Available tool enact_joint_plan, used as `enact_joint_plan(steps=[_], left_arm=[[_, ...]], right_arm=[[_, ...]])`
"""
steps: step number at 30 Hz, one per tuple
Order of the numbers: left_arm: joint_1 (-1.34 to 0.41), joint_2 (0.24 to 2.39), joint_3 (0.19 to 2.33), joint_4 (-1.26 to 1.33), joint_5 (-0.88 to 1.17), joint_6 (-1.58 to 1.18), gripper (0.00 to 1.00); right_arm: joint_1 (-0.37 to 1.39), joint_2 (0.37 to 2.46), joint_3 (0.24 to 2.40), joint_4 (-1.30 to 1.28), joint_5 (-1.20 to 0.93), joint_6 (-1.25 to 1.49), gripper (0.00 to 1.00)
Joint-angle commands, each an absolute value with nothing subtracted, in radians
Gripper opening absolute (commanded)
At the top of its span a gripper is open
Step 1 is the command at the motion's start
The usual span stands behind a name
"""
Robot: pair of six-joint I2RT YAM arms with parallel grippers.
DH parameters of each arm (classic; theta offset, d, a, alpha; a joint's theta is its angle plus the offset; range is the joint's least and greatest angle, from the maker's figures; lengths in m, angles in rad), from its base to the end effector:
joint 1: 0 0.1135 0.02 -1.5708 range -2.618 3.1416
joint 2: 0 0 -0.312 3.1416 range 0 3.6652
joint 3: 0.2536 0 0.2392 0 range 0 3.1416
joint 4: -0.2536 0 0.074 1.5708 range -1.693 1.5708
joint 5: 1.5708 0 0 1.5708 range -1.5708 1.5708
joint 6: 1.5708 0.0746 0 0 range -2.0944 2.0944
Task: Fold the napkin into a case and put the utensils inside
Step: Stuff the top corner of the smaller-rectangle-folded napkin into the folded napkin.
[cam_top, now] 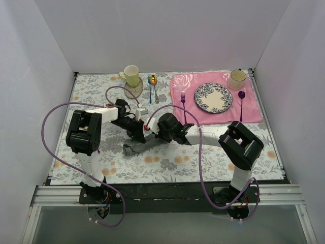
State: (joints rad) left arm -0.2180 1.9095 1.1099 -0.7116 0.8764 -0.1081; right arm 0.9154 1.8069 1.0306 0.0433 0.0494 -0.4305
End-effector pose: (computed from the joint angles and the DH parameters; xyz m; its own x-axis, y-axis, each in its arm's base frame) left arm 0.3150 -0.1285 0.1620 -0.9887 0.1483 0.0235 0.0769 0.6346 -0.7690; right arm 0.2532 0.3233 0.1981 -0.0495 -0.7482 -0.6616 -0.8694 0.3583 -0.3402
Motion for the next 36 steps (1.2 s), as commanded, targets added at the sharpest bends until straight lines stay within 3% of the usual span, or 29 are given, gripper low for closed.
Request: enact_joint_plan(steps=[1,5,16,25,28,29,32,33,36], left_arm=[[-0.221,1.876,1.115,-0.742,0.888,-0.112,0.33],[-0.221,1.904,1.164,-0.729,0.903,-0.162,0.44],[-0.232,1.982,1.193,-0.742,0.882,-0.21,0.52],[-0.239,2.01,1.201,-0.775,0.911,-0.209,0.18],[-0.239,1.987,1.195,-0.752,0.911,-0.215,0.0],[-0.239,1.967,1.187,-0.733,0.902,-0.224,0.0],[-0.239,1.934,1.174,-0.701,0.874,-0.232,0.0],[-0.239,1.91,1.169,-0.689,0.846,-0.235,0.0],[-0.239,1.861,1.155,-0.657,0.796,-0.23,0.0]], right_arm=[[0.917,1.816,0.969,-0.025,0.104,-0.457,0.01],[0.922,1.816,0.957,-0.017,0.109,-0.457,0.01],[0.922,1.825,0.956,-0.014,0.115,-0.449,0.01],[0.922,1.818,0.965,-0.02,0.118,-0.436,0.01],[0.922,1.802,0.985,-0.04,0.097,-0.413,0.01],[0.922,1.798,0.995,-0.049,0.08,-0.404,0.01],[0.917,1.757,1.035,-0.098,0.032,-0.368,0.2],[0.913,1.729,1.046,-0.112,0.02,-0.362,0.35],[0.9,1.677,1.097,-0.172,-0.04,-0.351,0.61]])
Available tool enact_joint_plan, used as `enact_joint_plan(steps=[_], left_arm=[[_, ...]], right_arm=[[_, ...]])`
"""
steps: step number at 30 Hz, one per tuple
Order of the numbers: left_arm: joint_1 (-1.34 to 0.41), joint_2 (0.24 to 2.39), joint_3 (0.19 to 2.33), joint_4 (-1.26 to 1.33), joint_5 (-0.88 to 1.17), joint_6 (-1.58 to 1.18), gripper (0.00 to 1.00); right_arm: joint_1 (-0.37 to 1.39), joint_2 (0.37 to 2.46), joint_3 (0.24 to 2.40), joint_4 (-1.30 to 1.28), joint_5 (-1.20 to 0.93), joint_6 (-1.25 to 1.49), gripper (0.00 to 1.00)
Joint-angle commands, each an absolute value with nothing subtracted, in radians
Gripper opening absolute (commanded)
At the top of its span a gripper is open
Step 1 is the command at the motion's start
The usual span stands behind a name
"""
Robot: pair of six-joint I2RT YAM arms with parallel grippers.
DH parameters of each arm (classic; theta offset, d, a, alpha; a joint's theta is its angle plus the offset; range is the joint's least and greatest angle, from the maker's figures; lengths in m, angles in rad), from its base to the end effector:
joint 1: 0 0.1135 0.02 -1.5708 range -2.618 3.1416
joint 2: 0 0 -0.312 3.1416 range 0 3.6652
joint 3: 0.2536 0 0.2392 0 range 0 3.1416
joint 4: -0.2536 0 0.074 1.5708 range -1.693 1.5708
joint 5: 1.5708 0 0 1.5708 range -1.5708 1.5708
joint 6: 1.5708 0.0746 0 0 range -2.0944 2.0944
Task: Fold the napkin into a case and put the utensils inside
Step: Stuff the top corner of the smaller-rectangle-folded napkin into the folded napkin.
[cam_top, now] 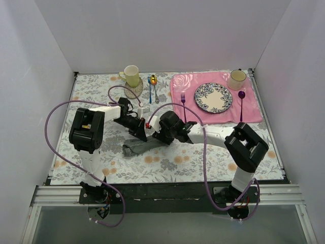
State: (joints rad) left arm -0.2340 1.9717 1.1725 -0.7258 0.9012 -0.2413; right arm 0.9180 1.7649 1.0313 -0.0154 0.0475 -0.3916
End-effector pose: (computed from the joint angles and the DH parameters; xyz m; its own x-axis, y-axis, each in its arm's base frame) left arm 0.3286 -0.1385 0.1565 -0.9863 0.0826 0.1427 -0.0585 0.6335 -0.7715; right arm 0.2465 0.3165 0.2081 -0.0875 -0.7421 -0.6646 -0.8717 0.3799 -0.3094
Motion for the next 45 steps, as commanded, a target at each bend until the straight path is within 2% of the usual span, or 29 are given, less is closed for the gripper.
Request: enact_joint_plan(steps=[1,3,6,9,19,23,29,33,37,42,45], left_arm=[[-0.241,1.852,1.155,-0.655,0.787,-0.226,0.0],[-0.241,1.821,1.151,-0.653,0.77,-0.212,0.0],[-0.242,1.789,1.137,-0.649,0.759,-0.183,0.0],[-0.252,1.74,1.118,-0.627,0.713,-0.173,0.0],[-0.334,1.481,0.983,-0.411,0.416,-0.08,0.0],[-0.425,1.367,0.838,-0.235,0.273,-0.003,0.0],[-0.581,1.263,0.646,-0.022,0.037,0.103,0.0],[-0.656,1.23,0.537,0.075,-0.072,0.135,0.0],[-0.712,1.204,0.492,0.147,-0.13,0.135,0.0],[-0.747,1.192,0.459,0.192,-0.17,0.134,0.0],[-0.749,1.189,0.465,0.181,-0.163,0.124,0.0]], right_arm=[[0.887,1.664,1.107,-0.189,-0.057,-0.35,0.67],[0.868,1.634,1.14,-0.238,-0.115,-0.344,0.77],[0.815,1.605,1.189,-0.313,-0.222,-0.318,0.87],[0.747,1.589,1.227,-0.35,-0.333,-0.295,0.93],[0.592,1.635,1.317,-0.35,-0.42,-0.262,0.92],[0.566,1.702,1.385,-0.348,-0.448,-0.252,0.9],[0.564,1.782,1.477,-0.331,-0.497,-0.238,0.83],[0.563,1.83,1.522,-0.353,-0.541,-0.226,0.7],[0.569,1.874,1.529,-0.379,-0.616,-0.19,0.68],[0.575,1.911,1.528,-0.403,-0.681,-0.176,0.72],[0.575,1.895,1.516,-0.396,-0.698,-0.228,0.8]])
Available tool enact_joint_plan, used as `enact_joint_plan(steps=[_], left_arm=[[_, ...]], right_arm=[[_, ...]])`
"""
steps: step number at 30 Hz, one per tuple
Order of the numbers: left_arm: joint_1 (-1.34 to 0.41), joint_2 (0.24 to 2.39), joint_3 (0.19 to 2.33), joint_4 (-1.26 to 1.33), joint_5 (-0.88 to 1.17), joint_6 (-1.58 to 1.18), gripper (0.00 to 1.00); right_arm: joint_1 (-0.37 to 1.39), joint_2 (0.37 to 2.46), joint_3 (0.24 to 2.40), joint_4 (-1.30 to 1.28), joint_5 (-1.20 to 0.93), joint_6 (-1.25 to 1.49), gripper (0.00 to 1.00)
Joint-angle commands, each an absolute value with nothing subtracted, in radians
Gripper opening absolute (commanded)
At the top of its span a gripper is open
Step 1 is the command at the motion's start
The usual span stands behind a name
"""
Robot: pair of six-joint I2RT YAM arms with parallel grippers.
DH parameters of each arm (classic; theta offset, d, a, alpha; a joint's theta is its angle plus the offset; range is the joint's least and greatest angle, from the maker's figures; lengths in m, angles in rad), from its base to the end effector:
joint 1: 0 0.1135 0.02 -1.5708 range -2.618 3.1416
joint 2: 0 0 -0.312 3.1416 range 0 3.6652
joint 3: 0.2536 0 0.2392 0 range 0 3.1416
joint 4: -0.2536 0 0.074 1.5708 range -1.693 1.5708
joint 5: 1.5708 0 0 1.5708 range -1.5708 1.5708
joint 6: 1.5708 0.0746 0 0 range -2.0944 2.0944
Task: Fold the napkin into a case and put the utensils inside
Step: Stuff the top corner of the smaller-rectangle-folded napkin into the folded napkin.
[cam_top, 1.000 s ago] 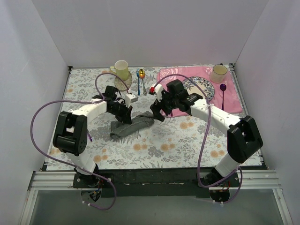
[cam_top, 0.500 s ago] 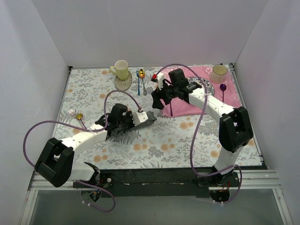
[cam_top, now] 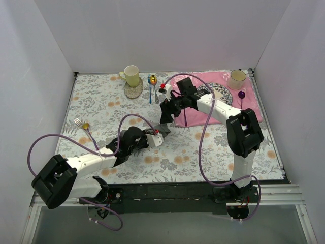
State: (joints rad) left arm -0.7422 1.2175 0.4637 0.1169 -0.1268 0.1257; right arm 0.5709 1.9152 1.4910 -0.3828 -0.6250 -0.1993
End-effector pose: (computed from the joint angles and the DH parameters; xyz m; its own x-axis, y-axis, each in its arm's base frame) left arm 0.1839 -0.1559 0.2035 -0.3602 0.4991 -0.7882 0.6458 0.7431 0.1754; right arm 0.3585 0.2821 0.2694 -0.4415 -0.4743 -0.7616 -0.8836 0.3772 0.2773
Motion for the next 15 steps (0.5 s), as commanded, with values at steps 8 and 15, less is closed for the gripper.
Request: enact_joint_plan(steps=[8,15], left_arm=[[-0.713,1.181,0.714,-0.253,0.156,-0.092,0.0],[-0.551,1.325,0.88,-0.537,0.489,-0.21,0.0]], right_arm=[[0.565,1.864,1.563,-0.563,-0.729,-0.345,0.82],[0.552,1.727,1.424,-0.465,-0.657,-0.313,0.82]])
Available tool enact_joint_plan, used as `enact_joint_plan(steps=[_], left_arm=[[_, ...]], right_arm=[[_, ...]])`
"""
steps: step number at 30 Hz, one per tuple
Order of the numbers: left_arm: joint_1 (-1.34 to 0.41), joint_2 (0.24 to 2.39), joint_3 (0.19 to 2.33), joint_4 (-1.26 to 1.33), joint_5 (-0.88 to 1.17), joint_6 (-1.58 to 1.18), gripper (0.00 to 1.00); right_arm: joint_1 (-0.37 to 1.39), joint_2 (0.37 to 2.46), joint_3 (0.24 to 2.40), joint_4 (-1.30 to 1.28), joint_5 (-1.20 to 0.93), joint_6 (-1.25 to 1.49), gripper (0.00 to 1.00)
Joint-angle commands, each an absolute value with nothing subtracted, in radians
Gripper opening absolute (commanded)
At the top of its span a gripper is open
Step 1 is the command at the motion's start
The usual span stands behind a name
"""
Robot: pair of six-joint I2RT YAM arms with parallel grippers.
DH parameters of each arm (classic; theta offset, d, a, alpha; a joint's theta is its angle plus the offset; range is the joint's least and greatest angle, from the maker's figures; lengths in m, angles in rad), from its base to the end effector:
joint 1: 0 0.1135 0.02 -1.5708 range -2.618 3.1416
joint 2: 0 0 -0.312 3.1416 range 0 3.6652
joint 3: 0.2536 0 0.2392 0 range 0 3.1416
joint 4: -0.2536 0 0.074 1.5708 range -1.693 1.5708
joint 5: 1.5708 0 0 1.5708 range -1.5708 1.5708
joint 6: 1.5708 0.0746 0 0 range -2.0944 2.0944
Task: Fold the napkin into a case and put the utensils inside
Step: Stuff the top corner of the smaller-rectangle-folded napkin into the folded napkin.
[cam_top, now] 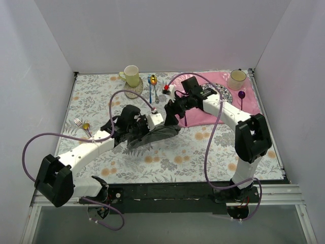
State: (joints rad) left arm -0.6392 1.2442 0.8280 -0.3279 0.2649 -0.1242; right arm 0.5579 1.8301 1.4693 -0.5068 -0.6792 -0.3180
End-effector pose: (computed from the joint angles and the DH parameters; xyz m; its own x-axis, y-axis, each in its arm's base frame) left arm 0.1997 -0.1728 0.2714 -0.6299 0.3192 -0.7081 0.6574 0.7046 -0.2671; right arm 0.3342 0.2638 0.2888 -0.3781 -0.5227 -0.7641 -0.9209 0.2965 0.2529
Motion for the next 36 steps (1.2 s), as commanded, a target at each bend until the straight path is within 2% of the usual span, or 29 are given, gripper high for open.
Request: enact_joint_plan(steps=[1,5,16,22,36], left_arm=[[-0.523,1.357,0.903,-0.579,0.517,-0.207,0.0],[-0.474,1.549,0.976,-0.667,0.636,-0.209,0.0],[-0.327,1.793,1.115,-0.73,0.733,-0.186,0.0],[-0.301,1.862,1.164,-0.77,0.749,-0.15,0.0],[-0.275,1.899,1.183,-0.784,0.767,-0.144,0.0]], right_arm=[[0.552,1.72,1.416,-0.459,-0.64,-0.308,0.82],[0.549,1.729,1.399,-0.456,-0.627,-0.296,0.83],[0.595,1.675,1.281,-0.324,-0.528,-0.302,0.76],[0.673,1.667,1.215,-0.227,-0.463,-0.359,0.77],[0.759,1.788,1.229,-0.166,-0.387,-0.437,0.79]])
